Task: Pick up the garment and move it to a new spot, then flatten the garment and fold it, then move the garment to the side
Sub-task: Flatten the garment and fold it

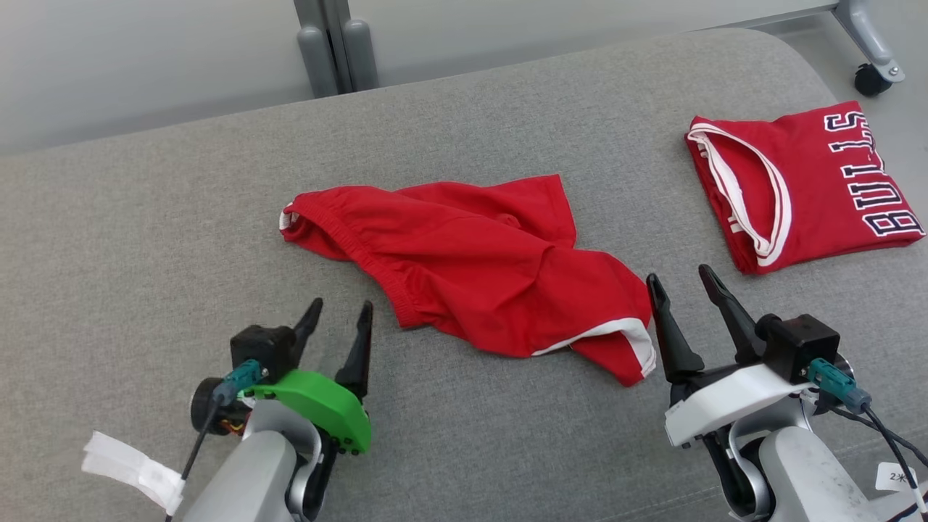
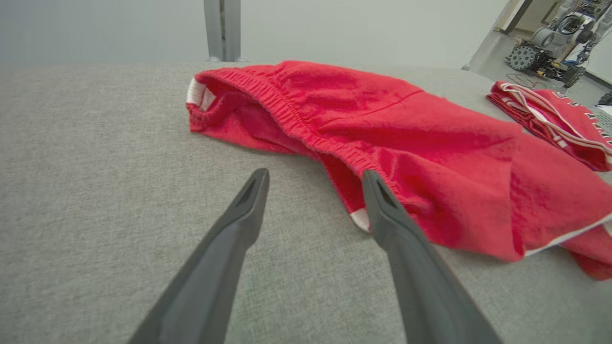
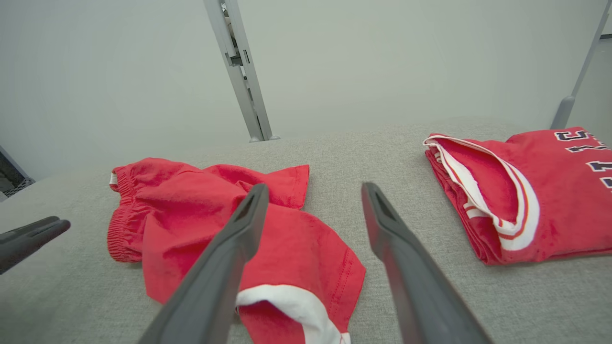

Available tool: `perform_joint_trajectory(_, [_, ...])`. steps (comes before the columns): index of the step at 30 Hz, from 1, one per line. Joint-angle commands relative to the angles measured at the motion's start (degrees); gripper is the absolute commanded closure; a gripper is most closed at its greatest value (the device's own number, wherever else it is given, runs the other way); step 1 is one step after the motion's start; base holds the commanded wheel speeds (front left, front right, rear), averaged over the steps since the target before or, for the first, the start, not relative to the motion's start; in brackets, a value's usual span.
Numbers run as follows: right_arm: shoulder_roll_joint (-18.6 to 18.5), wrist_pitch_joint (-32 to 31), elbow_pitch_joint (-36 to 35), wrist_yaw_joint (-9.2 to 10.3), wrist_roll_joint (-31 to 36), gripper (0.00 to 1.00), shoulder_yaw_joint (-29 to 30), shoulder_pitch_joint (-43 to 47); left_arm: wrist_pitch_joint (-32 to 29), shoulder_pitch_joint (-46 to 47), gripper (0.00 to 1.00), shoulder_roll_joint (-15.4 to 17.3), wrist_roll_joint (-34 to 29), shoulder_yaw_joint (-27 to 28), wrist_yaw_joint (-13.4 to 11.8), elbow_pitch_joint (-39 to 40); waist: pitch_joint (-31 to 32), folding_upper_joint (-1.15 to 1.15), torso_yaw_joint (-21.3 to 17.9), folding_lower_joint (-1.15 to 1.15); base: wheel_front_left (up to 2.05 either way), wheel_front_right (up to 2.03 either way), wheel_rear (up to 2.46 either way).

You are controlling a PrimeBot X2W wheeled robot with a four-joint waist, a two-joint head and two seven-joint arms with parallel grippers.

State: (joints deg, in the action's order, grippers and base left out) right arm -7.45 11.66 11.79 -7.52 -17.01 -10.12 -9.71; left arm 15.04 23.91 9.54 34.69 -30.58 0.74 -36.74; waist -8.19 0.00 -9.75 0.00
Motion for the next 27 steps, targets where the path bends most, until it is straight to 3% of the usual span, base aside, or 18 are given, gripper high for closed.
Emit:
perform_joint_trajectory(1, [-0.07,-0.16,-0.31,0.07,0.22,0.00,-0.07,0.33,0.15,-1.05,0.00,-0.44,-0.32,-0.67,1.22,0.73,0.04,0.00,0.02,0.00,0.00,0.00,0.00])
perform_joint_trajectory(5, [-0.10,-0.45,-0.58,0.07,-0.07,0.00,-0.70,-0.34,-0.04,-1.56,0.00,-0.97,-1.14,-3.07,3.36,1.11,-0.28,0.00,-0.77,0.00,0.00,0.00,0.00])
perform_joint_trajectory(11, [-0.03,-0.15,-0.65,0.07,-0.38,0.00,-0.59,-0.51,-1.14,1.10,0.00,-0.79,-3.42,-5.64,3.02,-2.51,-1.35,0.00,-2.66,0.00,0.00,0.00,0.00])
perform_joint_trajectory(23, [0.52,0.92,-0.19,0.07,-0.46,0.00,-0.21,-1.37,-0.18,4.71,0.00,-1.30,-3.12,-4.20,3.61,-7.73,-3.77,0.00,-5.16,0.00,0.00,0.00,0.00])
perform_joint_trajectory(24, [0.59,1.05,-0.10,0.07,-0.47,0.00,-0.25,-1.38,-0.10,4.93,0.66,-1.40,-2.97,-4.18,3.84,-8.06,-3.85,0.00,-5.27,0.00,0.00,0.00,0.00])
perform_joint_trajectory(25, [0.63,1.11,-0.01,0.07,-0.45,0.00,-0.26,-1.43,-0.05,5.11,1.00,-1.47,-2.80,-4.23,4.14,-8.25,-3.90,0.00,-5.33,0.00,0.00,0.00,0.00])
perform_joint_trajectory(27, [0.63,1.18,0.20,0.07,-0.46,0.00,-0.13,-1.58,0.05,5.37,1.00,-1.59,-2.48,-4.09,4.72,-8.58,-3.90,0.00,-5.35,0.00,0.00,0.00,0.00])
